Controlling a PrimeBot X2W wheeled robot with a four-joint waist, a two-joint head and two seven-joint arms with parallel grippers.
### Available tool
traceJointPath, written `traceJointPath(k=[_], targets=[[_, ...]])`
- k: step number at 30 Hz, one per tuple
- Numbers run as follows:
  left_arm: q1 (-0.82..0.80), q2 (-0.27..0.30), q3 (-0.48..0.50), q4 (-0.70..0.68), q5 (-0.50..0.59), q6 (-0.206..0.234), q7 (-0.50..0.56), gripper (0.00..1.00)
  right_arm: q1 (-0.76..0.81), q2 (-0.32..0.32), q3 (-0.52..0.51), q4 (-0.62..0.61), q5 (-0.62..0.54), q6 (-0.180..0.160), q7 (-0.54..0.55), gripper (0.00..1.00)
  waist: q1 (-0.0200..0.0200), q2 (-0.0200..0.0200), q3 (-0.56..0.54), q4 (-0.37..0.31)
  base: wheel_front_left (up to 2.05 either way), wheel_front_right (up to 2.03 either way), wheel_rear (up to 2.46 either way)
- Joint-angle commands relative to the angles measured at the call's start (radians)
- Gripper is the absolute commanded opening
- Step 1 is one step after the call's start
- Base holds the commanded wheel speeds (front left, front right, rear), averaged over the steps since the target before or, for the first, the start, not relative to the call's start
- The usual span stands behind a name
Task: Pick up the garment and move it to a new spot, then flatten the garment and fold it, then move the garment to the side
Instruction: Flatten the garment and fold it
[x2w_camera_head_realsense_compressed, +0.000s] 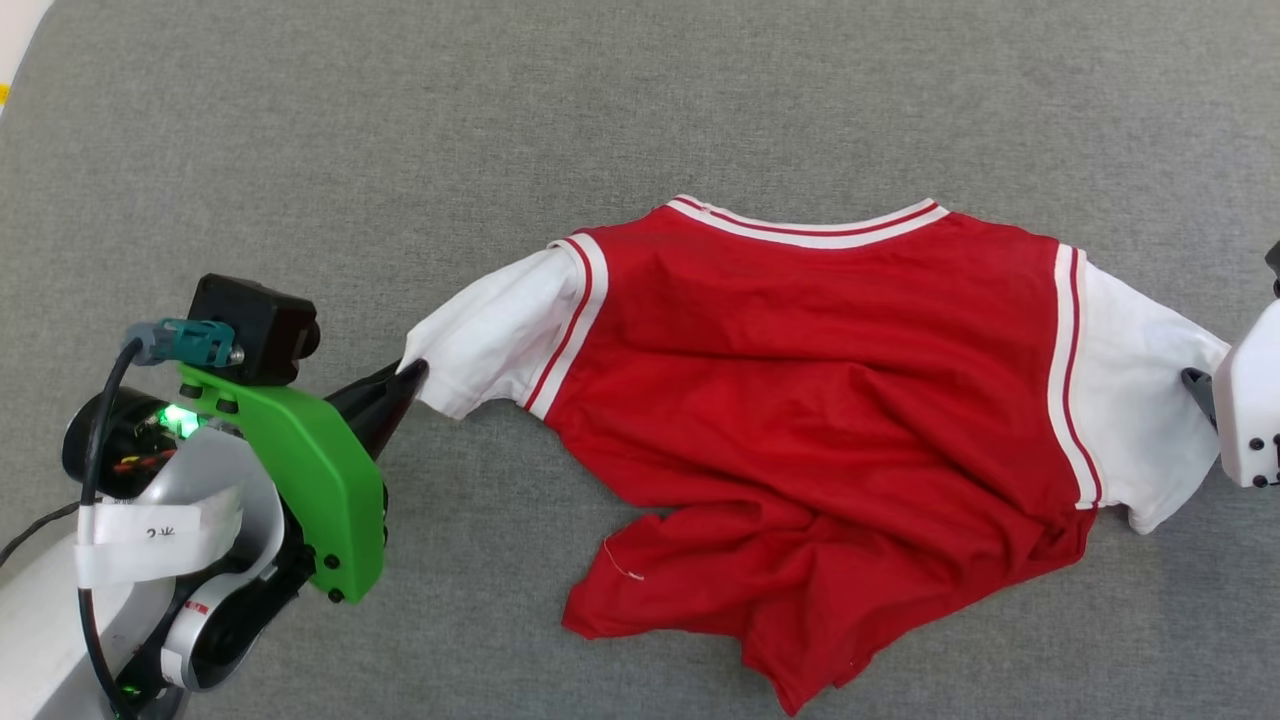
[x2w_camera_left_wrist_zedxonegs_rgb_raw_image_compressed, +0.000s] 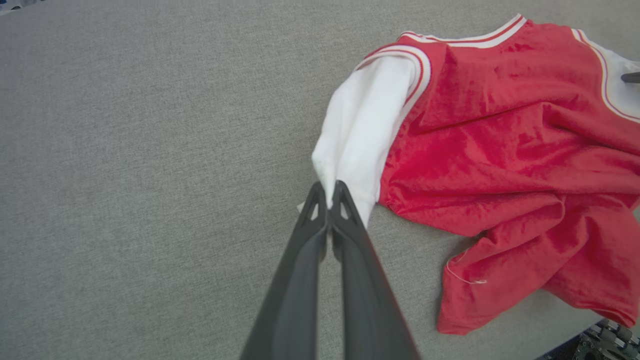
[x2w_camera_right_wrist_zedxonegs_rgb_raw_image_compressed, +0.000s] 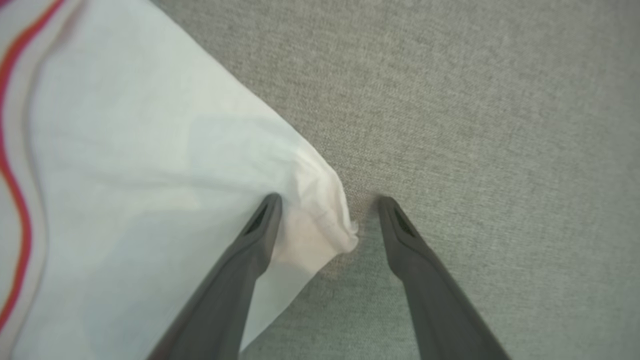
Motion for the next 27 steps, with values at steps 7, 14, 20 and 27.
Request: traceJointPath(k=[7, 14, 20, 27], targets=[[-0.002, -0.010, -0.003, 0.032, 0.020, -0.001, -0.010, 0.00, 0.027, 0.004, 0.073, 0.071, 0.066, -0.001, 0.009, 0.00, 0.0000, 0.0000, -0.006, 0.002, 0.00, 0.00, 0.00], [-0.002, -0.014, 0.015, 0.077, 0.025, -0.006, -0.053, 0.00, 0.008, -0.015, 0.048, 0.067, 0.080, -0.001, -0.088, 0.00, 0.0000, 0.0000, -0.056, -0.014, 0.00, 0.00, 0.00], [-0.010, -0.016, 0.035, 0.125, 0.043, -0.013, -0.108, 0.00, -0.015, -0.039, 0.015, 0.023, 0.090, -0.001, -0.197, 0.00, 0.0000, 0.0000, -0.130, -0.031, 0.00, 0.00, 0.00], [-0.045, -0.017, 0.082, 0.153, 0.073, -0.018, -0.196, 0.00, -0.050, -0.082, -0.010, -0.059, 0.107, -0.001, -0.274, 0.00, 0.0000, 0.0000, -0.219, -0.046, 0.00, 0.00, 0.00]])
